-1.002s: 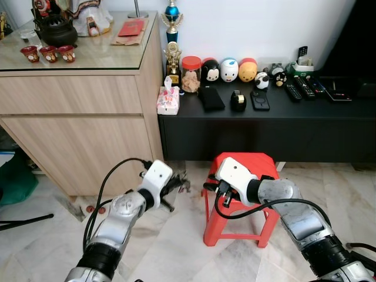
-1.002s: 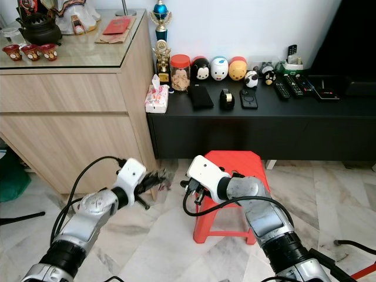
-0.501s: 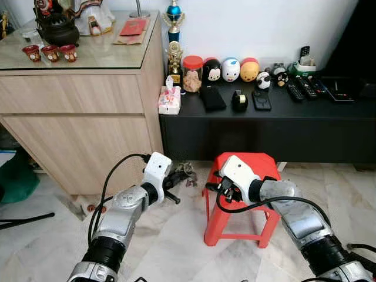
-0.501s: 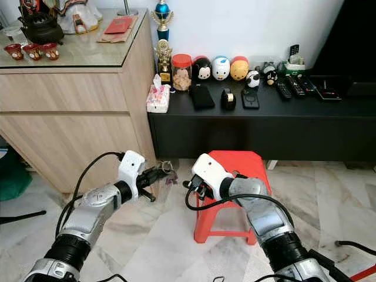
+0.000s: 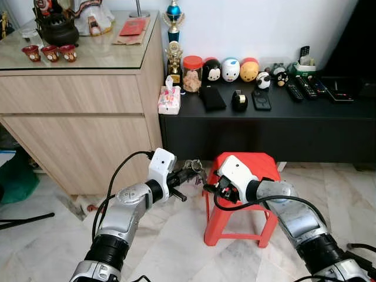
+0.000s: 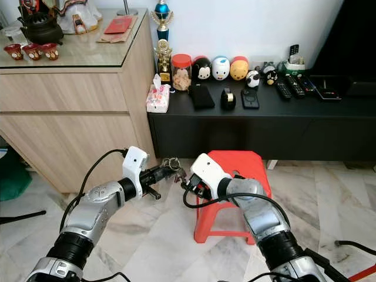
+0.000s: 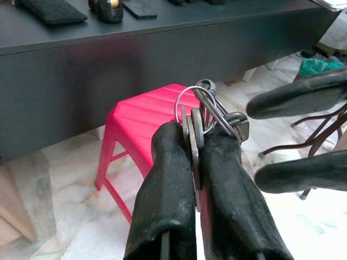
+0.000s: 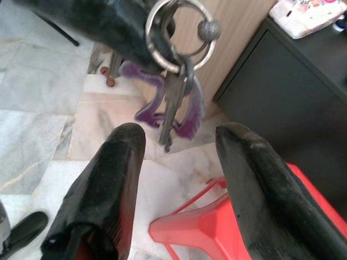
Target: Hang keys on a hook
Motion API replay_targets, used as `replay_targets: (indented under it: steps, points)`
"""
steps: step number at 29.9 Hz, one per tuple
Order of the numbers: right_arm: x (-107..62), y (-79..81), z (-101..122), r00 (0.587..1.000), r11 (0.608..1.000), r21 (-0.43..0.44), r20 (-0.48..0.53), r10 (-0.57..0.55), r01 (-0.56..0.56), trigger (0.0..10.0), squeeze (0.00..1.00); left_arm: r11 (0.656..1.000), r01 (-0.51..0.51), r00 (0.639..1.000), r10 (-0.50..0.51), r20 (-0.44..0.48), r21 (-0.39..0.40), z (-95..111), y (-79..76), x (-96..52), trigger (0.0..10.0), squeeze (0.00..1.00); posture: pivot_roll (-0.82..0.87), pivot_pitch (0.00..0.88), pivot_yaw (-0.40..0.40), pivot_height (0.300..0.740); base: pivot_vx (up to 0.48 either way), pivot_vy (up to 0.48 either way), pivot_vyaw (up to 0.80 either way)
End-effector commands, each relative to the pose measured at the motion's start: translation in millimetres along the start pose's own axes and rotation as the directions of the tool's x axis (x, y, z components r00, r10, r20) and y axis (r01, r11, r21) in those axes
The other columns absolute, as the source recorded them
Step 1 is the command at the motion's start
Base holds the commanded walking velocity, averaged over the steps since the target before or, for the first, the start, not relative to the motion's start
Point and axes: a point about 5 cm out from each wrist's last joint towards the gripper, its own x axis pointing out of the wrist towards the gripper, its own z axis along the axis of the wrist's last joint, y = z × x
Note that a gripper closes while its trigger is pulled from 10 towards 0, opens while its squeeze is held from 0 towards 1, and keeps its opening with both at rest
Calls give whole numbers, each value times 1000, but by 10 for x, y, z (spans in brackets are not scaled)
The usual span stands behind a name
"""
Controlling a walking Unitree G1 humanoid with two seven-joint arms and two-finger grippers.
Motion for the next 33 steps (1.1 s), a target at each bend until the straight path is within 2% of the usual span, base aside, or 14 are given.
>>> replay_targets:
  steps: [1,13,21,22,23,24,25,33]
  points:
    - [19,-8,15,1000,1000,-11,0,-4,4,10000,0,999,35,998,-35,44,9,140,-41,26,10000,0,-91,0,-10,740,0,0,0]
    - [48,-18,11,1000,1000,-2,4,-20,20,10000,0,992,130,990,-130,59,3,180,-177,15,10000,0,-85,0,-14,740,0,0,0]
    - [55,-15,5,1000,1000,4,11,-20,20,10000,0,988,155,986,-155,55,1,181,-214,8,10000,0,-85,0,-14,740,0,0,0]
    - [56,-12,5,1000,1000,4,13,-17,17,7686,0,988,157,986,-157,56,1,182,-217,8,10000,0,-83,0,-15,740,0,0,0]
    - [58,-18,7,1000,1000,9,16,-25,25,3059,0,987,158,986,-158,55,0,187,-219,5,10000,0,-83,0,-15,740,0,0,0]
    - [58,-18,7,1000,1000,9,16,-25,25,3059,0,987,158,986,-158,55,0,187,-219,5,10000,0,-83,0,-15,740,0,0,0]
    - [58,-23,8,999,1000,10,17,-29,28,0,0,987,159,986,-158,55,-1,188,-218,5,10000,0,-84,0,-16,740,0,0,0]
    - [62,-22,17,1000,1000,8,20,-22,22,0,0,988,156,987,-155,51,-6,173,-218,4,10000,0,-84,0,-16,740,0,0,0]
